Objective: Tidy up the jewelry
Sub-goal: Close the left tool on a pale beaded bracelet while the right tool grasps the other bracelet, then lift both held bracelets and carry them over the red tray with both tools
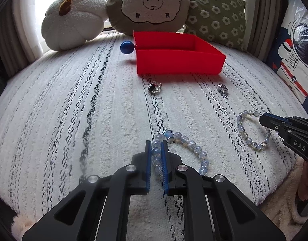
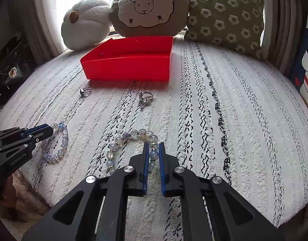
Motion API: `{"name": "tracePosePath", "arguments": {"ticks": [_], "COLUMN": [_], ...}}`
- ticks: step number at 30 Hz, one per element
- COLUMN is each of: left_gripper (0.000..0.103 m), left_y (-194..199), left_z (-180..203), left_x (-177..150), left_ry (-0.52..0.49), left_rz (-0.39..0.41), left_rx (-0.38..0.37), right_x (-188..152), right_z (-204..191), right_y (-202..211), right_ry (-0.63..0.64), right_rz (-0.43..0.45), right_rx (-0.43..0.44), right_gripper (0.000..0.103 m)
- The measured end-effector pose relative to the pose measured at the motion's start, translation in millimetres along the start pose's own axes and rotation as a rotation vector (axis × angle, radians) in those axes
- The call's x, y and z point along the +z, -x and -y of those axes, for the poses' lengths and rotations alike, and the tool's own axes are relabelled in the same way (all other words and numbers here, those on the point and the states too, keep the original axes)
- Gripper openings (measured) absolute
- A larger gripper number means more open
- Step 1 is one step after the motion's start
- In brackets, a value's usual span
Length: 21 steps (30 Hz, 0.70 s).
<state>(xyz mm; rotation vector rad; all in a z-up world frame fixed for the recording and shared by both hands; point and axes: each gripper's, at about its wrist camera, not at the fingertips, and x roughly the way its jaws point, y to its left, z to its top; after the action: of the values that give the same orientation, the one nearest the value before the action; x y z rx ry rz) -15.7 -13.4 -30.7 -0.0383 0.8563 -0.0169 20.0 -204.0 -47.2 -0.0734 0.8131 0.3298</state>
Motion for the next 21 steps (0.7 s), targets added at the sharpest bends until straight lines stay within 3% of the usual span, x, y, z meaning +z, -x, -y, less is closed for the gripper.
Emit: {"name": "tracePosePath", "arguments": {"ticks": [21], "left_gripper": [0.009], "left_y": [42.9], "left_z": [2.1], "left_x": [28.6], "left_ry": [-0.029], "left_rz": [0.091], "left_rx": [-0.015], "right_x": [27.5], "right_z": [-14.7], "right_y": [38.2], "right_ry": [0.017], "right_rz": [0.095], "right_rx": [0.049], "right_gripper": [0.010]}}
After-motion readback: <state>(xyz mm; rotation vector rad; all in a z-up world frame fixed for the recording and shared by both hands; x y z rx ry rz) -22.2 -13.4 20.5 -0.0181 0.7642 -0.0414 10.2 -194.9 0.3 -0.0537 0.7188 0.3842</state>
